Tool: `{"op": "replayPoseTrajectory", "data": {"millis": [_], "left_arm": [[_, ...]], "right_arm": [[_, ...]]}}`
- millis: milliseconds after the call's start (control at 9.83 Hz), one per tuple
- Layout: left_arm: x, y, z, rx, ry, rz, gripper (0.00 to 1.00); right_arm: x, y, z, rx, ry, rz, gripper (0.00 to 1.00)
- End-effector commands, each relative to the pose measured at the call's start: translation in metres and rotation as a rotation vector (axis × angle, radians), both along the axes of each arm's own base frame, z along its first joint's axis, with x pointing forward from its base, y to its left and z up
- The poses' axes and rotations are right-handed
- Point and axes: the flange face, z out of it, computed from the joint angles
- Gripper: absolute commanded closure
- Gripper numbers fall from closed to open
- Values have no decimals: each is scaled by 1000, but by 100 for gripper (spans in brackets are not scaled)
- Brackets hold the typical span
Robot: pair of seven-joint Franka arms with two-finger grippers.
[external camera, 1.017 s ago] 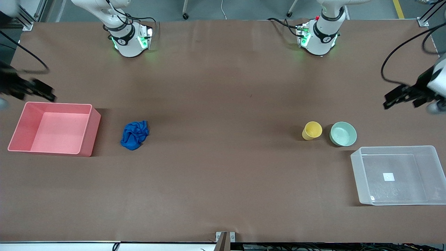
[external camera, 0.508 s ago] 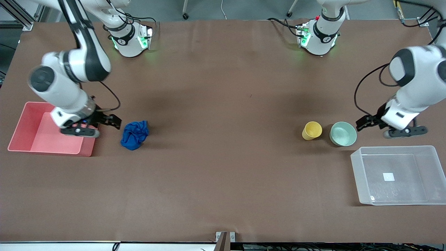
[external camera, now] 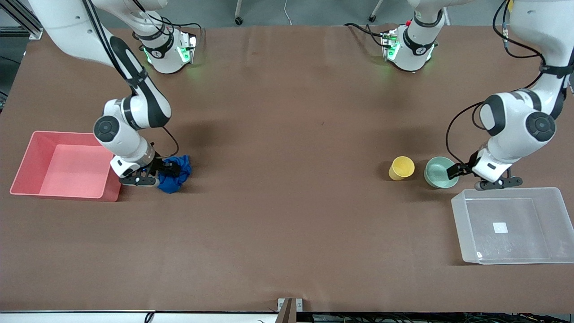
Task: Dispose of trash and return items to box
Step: 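Reach the right gripper to the blue cloth while the left gripper reaches the bowl, then carry the cloth into the pink bin while the left gripper carries the bowl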
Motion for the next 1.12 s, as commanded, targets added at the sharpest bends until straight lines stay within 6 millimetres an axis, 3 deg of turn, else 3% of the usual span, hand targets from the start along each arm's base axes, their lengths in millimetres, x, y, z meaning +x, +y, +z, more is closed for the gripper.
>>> {"op": "replayPoseTrajectory", "data": {"millis": [0, 102, 203, 305, 407, 508, 814, 915, 1017], "left_arm": [[-15, -3, -31, 4, 13, -21, 3], [-18, -3, -40, 2, 20, -19, 12], [-20, -4, -46, 0, 31, -19, 41], [-21, -4, -51, -1, 38, -19, 78], [-21, -4, -52, -1, 41, -19, 92], [-21, -4, -54, -2, 44, -19, 96], [-18, -4, -43, 1, 28, -22, 100], [-16, -6, -35, 3, 19, -26, 100], [-13, -6, -25, 5, 2, -29, 100]], "right_arm": [[-7, 4, -14, 5, -23, -10, 26], [-8, 4, -15, 4, -17, -11, 65], [-8, 3, -14, 3, -9, -19, 90], [-8, 1, -12, 1, 9, -24, 99], [0, 3, 1, -2, 28, -45, 99], [10, 3, 22, -12, 73, -67, 99], [51, -20, 130, -41, 149, -67, 99], [59, -55, 168, -50, 153, -27, 99], [62, -106, 184, -65, 146, 37, 99]]}}
